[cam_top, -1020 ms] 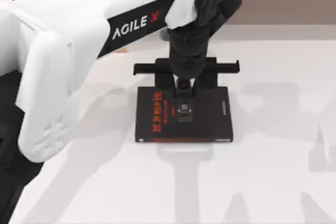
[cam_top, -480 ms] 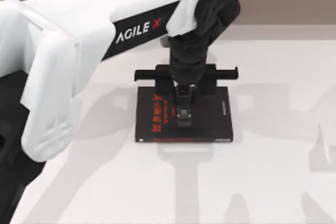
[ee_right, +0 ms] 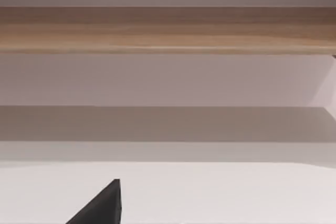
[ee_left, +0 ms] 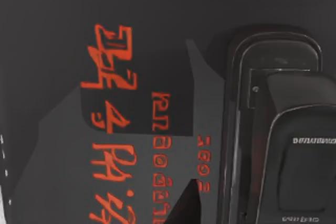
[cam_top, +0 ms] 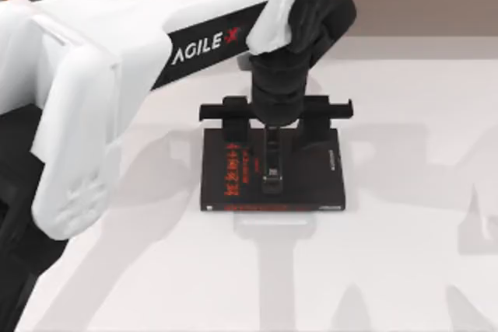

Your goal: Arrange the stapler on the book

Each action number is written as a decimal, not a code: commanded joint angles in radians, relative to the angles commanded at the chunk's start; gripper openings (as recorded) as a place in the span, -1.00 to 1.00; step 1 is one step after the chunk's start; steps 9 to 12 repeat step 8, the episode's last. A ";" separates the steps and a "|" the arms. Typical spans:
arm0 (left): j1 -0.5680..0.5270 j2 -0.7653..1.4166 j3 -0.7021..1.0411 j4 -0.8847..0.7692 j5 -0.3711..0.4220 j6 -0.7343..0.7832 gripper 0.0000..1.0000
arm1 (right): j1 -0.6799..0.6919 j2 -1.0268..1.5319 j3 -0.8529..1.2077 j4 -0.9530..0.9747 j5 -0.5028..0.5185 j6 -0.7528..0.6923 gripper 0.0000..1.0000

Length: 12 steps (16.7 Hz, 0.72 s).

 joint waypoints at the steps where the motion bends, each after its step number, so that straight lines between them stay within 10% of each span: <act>1: 0.000 0.000 0.000 0.000 0.000 0.000 0.81 | 0.000 0.000 0.000 0.000 0.000 0.000 1.00; 12: 0.000 0.000 0.000 0.000 0.000 0.000 1.00 | 0.000 0.000 0.000 0.000 0.000 0.000 1.00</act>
